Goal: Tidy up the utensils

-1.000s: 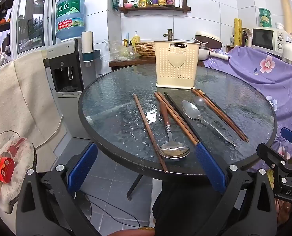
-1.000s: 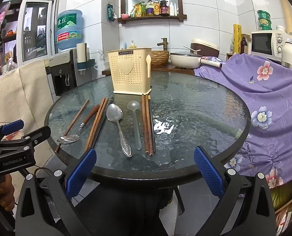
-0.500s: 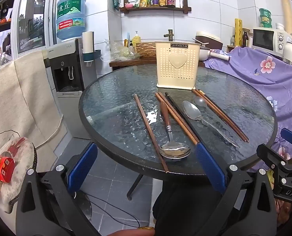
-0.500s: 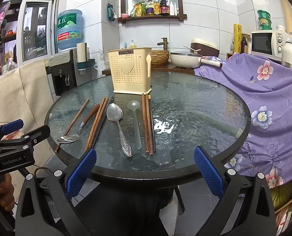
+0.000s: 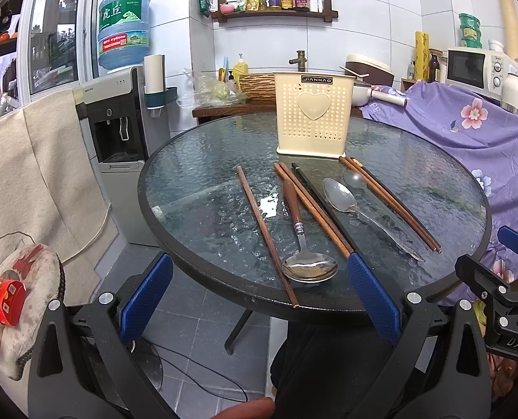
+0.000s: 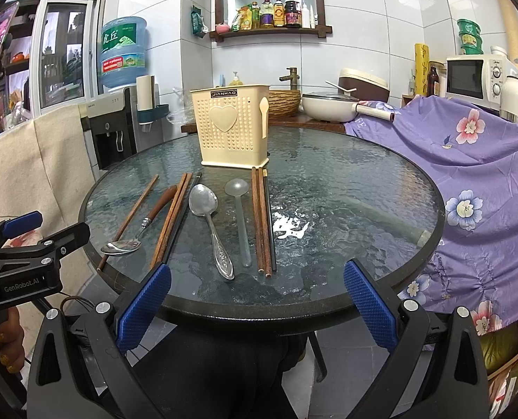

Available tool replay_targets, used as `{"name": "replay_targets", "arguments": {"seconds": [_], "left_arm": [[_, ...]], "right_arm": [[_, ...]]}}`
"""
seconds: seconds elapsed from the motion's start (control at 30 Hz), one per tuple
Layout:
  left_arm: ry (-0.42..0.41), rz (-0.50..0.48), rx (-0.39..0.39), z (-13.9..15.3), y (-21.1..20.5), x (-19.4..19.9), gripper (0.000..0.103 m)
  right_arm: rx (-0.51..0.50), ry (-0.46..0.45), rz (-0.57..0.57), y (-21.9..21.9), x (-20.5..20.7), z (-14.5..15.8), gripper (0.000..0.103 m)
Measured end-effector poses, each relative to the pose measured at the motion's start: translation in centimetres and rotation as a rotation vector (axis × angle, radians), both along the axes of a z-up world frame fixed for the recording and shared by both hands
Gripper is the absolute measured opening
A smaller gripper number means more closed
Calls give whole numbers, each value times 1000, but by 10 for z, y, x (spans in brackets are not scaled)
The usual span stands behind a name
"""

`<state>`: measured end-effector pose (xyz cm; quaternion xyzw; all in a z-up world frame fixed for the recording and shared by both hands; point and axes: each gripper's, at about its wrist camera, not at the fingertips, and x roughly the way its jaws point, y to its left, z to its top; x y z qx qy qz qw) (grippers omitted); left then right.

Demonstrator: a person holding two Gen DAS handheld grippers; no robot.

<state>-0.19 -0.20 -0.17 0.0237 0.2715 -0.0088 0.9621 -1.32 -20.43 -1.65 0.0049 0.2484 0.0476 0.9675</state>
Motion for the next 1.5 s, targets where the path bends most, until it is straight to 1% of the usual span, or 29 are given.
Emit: {"name": "replay_targets", "arguments": {"seconds": [1.5], "left_arm": [[6,-3,0,0,0,6,98]], "right_arm": [[-2,0,0,0,0,-1,97]]}}
